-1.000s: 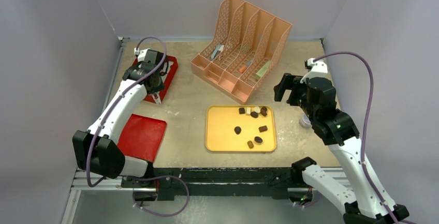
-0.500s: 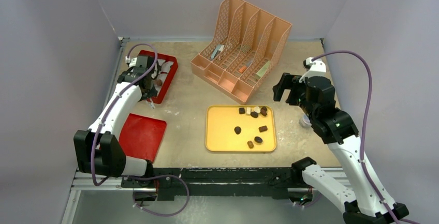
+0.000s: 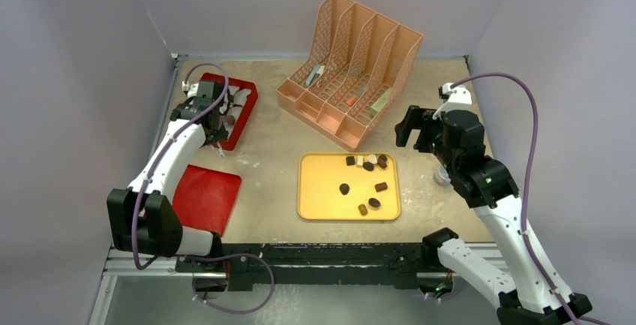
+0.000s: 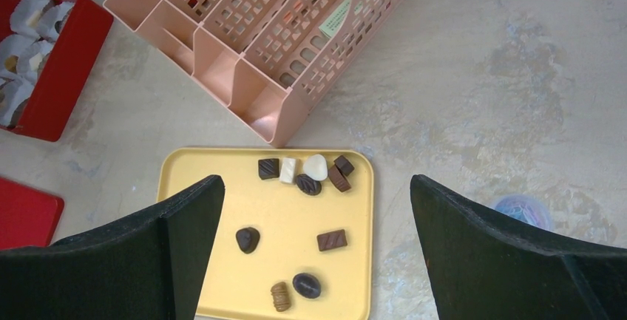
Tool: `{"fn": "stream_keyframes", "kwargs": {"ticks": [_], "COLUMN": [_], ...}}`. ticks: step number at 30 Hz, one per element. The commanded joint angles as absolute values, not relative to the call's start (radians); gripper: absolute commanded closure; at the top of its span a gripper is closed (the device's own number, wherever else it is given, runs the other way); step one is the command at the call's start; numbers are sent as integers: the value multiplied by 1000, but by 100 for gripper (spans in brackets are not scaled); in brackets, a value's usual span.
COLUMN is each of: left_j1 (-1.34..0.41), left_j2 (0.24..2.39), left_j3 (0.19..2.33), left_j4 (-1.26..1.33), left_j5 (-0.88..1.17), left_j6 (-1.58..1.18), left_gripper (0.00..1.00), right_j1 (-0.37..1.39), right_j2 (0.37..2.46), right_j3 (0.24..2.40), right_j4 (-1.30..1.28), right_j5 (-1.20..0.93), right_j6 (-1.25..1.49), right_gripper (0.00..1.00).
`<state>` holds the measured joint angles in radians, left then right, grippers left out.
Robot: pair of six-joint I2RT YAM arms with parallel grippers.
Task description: Pack the chocolate
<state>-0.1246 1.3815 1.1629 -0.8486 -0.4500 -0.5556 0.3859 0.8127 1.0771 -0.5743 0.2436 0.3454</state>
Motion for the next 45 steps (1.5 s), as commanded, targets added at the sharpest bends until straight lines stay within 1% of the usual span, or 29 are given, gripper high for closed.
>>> {"fn": "stream_keyframes", "kwargs": {"ticks": [1,13,23,38,42,45], "left_j1": [-117,-117,-117,-122,-154,-213], "left_j2": [1369,1359,1321,1233,1215,1202], "left_j3": [1167,1174,1177,1225,1237,1247], "left_j4": [-809,-812,-810,-805,-807,-804], "left_j5": [-483,-471,-426,-207,-172,-156], "left_j6": [-538,-541,-535,-465,-443,-427], "left_gripper": [67,63,63,65,65,65], "right_j1": [384,383,383,383,384,383], "right_j2": [806,804,801,799,797,802], "right_j3": [1123,1129,1118,1131,1131,1135], "right_j4": [-549,-550,-552,-532,-535,-546], "right_j5": [251,247,241,257,257,259], "right_j6": [322,325,333,337,337,335], "right_gripper": [2,2,2,3,3,3]}}
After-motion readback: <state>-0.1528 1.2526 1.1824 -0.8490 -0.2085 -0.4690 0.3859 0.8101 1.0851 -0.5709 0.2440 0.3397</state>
